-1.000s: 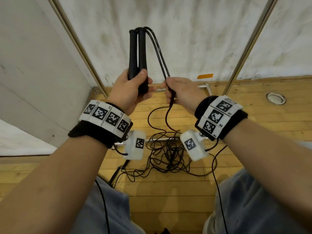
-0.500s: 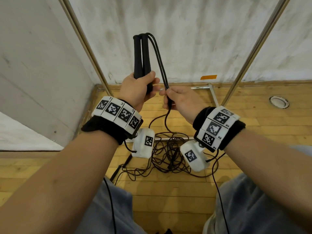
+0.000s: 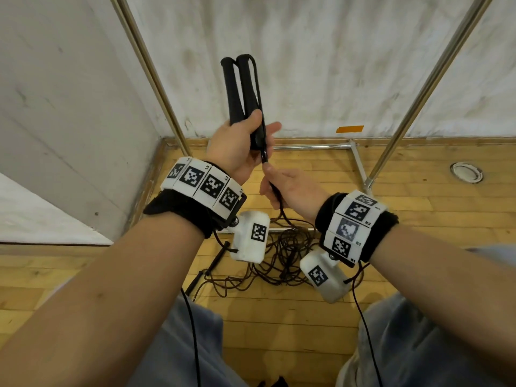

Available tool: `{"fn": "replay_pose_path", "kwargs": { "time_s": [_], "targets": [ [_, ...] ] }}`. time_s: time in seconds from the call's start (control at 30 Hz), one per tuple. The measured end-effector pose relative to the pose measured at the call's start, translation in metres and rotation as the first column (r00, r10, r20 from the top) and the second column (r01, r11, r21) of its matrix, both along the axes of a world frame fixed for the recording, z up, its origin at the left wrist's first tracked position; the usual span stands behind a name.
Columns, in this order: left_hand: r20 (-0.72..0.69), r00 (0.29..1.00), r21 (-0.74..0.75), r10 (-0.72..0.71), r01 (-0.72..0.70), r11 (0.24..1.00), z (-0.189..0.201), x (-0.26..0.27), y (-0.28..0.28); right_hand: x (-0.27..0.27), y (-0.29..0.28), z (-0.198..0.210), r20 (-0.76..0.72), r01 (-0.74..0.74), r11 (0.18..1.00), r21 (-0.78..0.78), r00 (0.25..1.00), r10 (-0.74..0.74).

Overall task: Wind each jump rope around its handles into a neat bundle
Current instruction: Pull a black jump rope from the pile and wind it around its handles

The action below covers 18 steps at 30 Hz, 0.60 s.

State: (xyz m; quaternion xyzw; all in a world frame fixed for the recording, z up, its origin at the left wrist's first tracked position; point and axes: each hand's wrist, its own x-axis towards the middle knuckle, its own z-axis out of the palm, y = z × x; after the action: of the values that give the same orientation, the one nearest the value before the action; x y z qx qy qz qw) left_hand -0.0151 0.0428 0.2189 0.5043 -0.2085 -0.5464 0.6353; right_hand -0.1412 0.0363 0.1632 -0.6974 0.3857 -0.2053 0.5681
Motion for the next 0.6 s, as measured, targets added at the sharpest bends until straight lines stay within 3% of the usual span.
{"fn": "replay_pose_path", "kwargs": {
  "time_s": [0.13, 0.2, 0.27, 0.33, 0.4, 0.5, 0.53, 0.6],
  "targets": [
    [0.117, 0.957, -0.083, 0.266, -0.257, 0.963, 0.009, 0.014, -0.005, -0.002, 0.001, -0.007, -0.24, -0.076, 0.977, -0.201, 0.97, 0.026],
    [0.259, 0.898, -0.11, 0.356, -0.339, 0.934, 0.009, 0.024, -0.003, -0.007, -0.004, -0.004, -0.271, -0.086, 0.963, -0.254, 0.962, 0.015],
    [0.464, 0.813, -0.12, 0.353, -0.337, 0.934, 0.006, 0.033, 0.001, -0.014, -0.013, 0.004, -0.272, -0.073, 0.953, -0.293, 0.962, -0.01],
    [0.704, 0.666, -0.077, 0.244, -0.27, 0.96, 0.002, 0.04, 0.004, -0.02, -0.023, 0.012, -0.312, -0.058, 0.924, -0.379, 0.948, -0.068],
    [0.882, 0.466, 0.021, 0.077, -0.201, 0.979, -0.001, 0.047, 0.007, -0.024, -0.03, 0.017, -0.337, -0.073, 0.901, -0.429, 0.938, -0.084],
    [0.959, 0.223, 0.212, -0.173, -0.166, 0.963, -0.008, 0.054, 0.011, -0.029, -0.038, 0.022, -0.393, -0.136, 0.875, -0.464, 0.917, -0.066],
    [0.946, 0.204, 0.282, -0.251, -0.14, 0.949, -0.01, 0.054, 0.012, -0.03, -0.041, 0.024, -0.404, -0.143, 0.864, -0.483, 0.912, -0.075],
    [0.884, 0.268, 0.404, -0.383, -0.026, 0.914, -0.016, 0.052, 0.015, -0.034, -0.047, 0.027, -0.39, -0.12, 0.842, -0.525, 0.914, -0.112]
  ]
}}
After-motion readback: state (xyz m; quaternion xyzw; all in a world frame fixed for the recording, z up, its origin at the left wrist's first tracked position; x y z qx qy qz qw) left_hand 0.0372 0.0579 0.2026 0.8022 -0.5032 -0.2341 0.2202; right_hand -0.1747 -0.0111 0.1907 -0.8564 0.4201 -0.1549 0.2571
